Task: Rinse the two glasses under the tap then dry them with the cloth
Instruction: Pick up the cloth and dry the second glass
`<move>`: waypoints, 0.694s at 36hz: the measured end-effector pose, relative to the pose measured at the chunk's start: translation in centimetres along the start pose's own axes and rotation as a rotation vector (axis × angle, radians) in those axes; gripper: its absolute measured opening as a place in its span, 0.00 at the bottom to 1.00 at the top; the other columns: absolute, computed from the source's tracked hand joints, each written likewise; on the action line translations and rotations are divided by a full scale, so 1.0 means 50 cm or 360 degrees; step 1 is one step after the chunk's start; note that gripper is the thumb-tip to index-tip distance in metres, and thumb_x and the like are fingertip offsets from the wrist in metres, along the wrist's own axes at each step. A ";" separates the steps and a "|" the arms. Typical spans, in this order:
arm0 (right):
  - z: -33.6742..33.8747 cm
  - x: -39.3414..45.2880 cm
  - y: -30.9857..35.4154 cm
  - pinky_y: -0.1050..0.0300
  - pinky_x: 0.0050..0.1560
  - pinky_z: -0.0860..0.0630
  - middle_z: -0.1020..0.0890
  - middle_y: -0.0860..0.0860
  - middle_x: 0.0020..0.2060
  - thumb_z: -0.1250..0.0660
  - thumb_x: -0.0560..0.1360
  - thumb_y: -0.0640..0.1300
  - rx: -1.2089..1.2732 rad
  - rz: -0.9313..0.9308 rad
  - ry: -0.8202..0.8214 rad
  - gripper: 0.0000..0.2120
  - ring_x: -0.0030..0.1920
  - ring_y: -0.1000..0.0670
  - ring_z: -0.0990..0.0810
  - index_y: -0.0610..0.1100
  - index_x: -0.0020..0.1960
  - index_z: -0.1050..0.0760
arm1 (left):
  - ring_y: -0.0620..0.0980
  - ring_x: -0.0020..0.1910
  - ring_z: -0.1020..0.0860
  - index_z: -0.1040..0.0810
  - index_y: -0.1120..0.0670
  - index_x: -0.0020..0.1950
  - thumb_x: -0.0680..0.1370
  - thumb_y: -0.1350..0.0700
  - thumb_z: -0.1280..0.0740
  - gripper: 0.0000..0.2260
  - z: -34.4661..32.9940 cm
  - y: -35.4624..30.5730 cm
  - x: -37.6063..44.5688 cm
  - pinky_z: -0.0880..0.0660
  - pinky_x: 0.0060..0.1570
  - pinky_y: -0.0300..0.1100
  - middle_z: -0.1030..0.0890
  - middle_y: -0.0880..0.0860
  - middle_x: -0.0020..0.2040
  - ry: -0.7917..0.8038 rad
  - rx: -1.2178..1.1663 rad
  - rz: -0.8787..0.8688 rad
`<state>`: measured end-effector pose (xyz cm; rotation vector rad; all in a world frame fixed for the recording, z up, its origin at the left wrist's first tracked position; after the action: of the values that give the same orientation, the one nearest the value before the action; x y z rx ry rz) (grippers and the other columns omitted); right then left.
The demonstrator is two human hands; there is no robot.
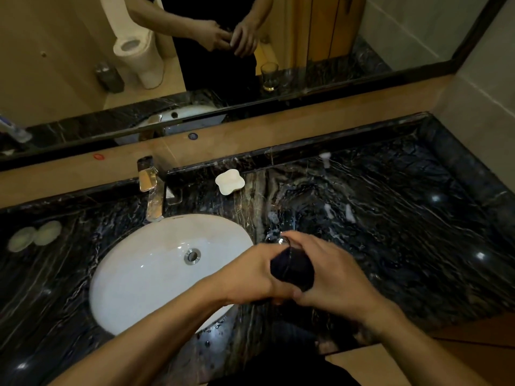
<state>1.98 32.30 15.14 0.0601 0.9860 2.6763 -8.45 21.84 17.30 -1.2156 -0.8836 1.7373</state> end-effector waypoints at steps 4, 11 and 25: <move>-0.002 -0.006 -0.037 0.59 0.59 0.24 0.18 0.56 0.58 0.17 0.59 0.41 0.0945 -0.0157 0.0581 0.42 0.58 0.55 0.19 0.53 0.68 0.31 | 0.50 0.59 0.21 0.21 0.53 0.65 0.73 0.62 0.24 0.22 -0.008 -0.022 -0.020 0.24 0.58 0.46 0.20 0.52 0.60 0.0209 0.0690 -0.0510; -0.040 -0.027 -0.035 0.48 0.68 0.30 0.24 0.39 0.68 0.17 0.60 0.50 0.1741 -0.0113 0.1038 0.43 0.67 0.42 0.26 0.42 0.71 0.30 | 0.46 0.63 0.23 0.21 0.51 0.67 0.77 0.58 0.26 0.18 0.030 -0.034 -0.058 0.25 0.62 0.42 0.23 0.48 0.66 0.0305 0.0719 -0.0605; -0.041 -0.010 -0.078 0.48 0.49 0.21 0.21 0.45 0.60 0.21 0.62 0.42 0.2145 -0.0462 0.0260 0.40 0.50 0.44 0.19 0.54 0.71 0.32 | 0.53 0.33 0.19 0.17 0.41 0.56 0.75 0.72 0.30 0.25 0.148 0.031 -0.100 0.25 0.29 0.41 0.16 0.57 0.38 -0.0925 -0.0361 -0.0226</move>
<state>3.16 33.69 11.09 -0.0287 2.3896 1.3544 -14.87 16.01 19.96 -0.7560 -1.5012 1.9410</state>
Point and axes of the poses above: each hand's wrist, its own x-axis towards the middle knuckle, its own z-axis out of the back of the hand, y = z × x, the point moved 4 cm from there along x, towards the middle knuckle
